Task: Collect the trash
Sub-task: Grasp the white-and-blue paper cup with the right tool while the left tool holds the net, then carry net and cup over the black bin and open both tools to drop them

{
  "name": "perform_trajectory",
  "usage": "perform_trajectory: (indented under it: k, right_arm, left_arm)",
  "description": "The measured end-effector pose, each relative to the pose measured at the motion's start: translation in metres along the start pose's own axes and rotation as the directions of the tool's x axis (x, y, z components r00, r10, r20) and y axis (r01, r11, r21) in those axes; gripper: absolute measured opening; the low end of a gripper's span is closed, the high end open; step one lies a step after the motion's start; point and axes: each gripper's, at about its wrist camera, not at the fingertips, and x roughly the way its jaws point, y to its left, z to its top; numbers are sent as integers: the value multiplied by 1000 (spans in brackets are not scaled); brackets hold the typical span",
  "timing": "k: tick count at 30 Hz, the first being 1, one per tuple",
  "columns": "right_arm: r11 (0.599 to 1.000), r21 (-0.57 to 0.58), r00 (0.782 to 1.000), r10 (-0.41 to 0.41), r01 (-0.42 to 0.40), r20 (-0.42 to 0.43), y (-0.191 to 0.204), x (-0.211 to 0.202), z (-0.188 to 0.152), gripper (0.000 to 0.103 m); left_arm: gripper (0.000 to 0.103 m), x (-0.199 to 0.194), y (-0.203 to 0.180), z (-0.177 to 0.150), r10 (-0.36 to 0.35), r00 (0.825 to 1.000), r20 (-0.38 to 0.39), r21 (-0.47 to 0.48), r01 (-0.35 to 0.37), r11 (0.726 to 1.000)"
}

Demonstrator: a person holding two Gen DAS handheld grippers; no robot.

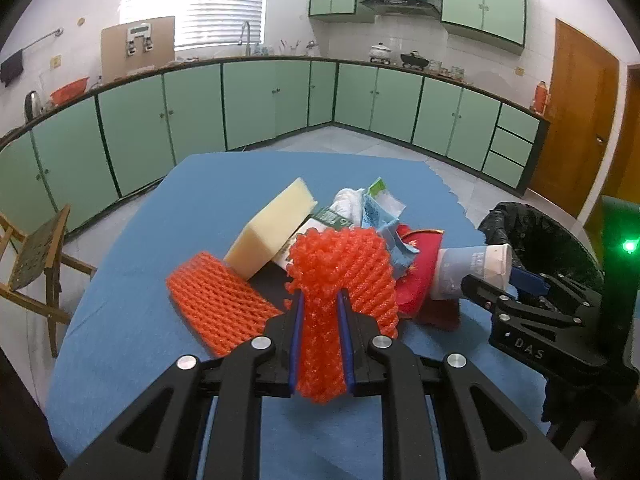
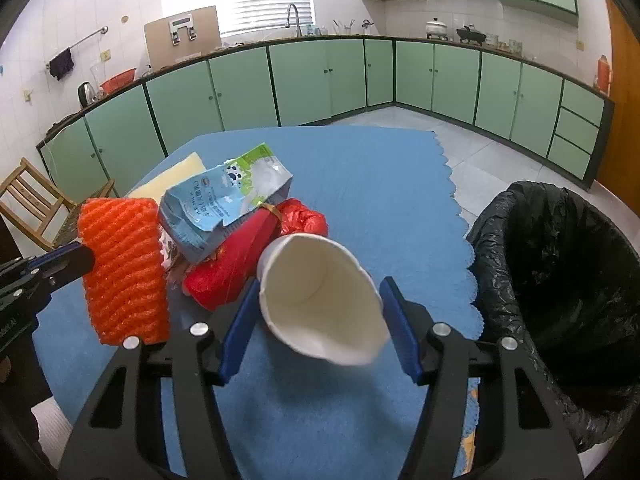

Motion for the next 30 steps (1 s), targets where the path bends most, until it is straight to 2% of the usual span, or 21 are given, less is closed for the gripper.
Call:
perform_trajectory:
  k: [7, 17, 20, 26, 30]
  right_arm:
    - [1000, -1, 1000, 7, -7, 7, 0, -9, -4, 53]
    - [1000, 25, 995, 2, -5, 97, -9, -40, 15, 53]
    - [999, 36, 989, -28, 23, 146, -21, -59, 25, 53]
    - [987, 119, 968, -130, 106, 215, -74, -97, 36, 54]
    - [964, 163, 944, -241, 208, 224, -117, -117, 34, 55]
  left_arm:
    - [16, -3, -5, 2, -11, 1000, 3, 5, 11, 1000]
    - [16, -28, -12, 22, -78, 995, 58, -23, 80, 997]
    - [16, -31, -24, 35, -121, 989, 81, 5, 121, 993]
    - [16, -21, -63, 58, -228, 970, 89, 55, 224, 973]
    - [16, -5, -108, 73, -302, 949, 87, 112, 292, 950]
